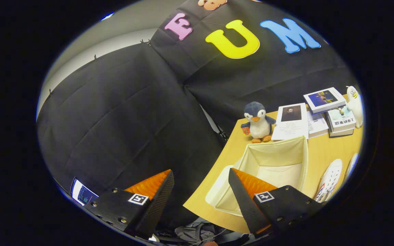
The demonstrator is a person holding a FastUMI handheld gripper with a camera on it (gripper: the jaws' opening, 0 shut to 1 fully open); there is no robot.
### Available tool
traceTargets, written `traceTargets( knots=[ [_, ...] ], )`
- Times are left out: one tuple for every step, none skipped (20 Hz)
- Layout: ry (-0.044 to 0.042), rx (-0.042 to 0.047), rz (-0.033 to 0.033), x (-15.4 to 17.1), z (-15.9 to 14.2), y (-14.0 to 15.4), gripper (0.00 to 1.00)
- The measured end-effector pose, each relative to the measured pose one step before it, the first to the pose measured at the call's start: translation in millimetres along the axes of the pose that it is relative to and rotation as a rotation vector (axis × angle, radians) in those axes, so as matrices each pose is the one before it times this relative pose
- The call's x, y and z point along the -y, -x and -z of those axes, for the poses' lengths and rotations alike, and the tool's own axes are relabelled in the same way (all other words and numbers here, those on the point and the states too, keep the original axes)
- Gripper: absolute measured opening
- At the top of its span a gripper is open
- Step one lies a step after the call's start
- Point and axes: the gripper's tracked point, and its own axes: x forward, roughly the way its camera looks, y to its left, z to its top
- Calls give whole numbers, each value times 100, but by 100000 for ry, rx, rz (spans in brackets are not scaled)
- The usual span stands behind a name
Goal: Open the storage box then place both shoes into the box .Put the left shoe in first, then the right shoe, with the right side of both shoes facing outward in a uniform manner.
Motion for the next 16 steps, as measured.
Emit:
traceTargets(
  knots=[
    [1383, 710, 2414, 1037, -316, 517, 97],
    [1320, 716, 2421, 954, -165, 457, 97],
    [1133, 457, 2349, 1129, -232, 464, 97],
    [678, 453, 2425, 1095, -154, 404, 97],
    [645, 381, 2212, 1187, -164, 346, 97],
    [363, 223, 2096, 1089, -58, 300, 97],
    [78, 61, 2123, 1144, -72, 316, 97],
    [20, 97, 1772, 1039, -16, 369, 97],
    [59, 140, 1857, 1107, -20, 222, 97],
    [161, 51, 1960, 1063, 108, 124, 97],
    [132, -294, 2171, 1245, 112, 110, 97],
    [-45, -562, 1944, 1126, 242, 72, 97],
    [-139, -650, 1684, 1017, 195, 108, 97],
    [-125, -557, 1573, 923, 211, 125, 97],
    [-243, -580, 1631, 1035, 181, 89, 97],
    [-342, -565, 1500, 944, 229, 29, 97]
  ],
)
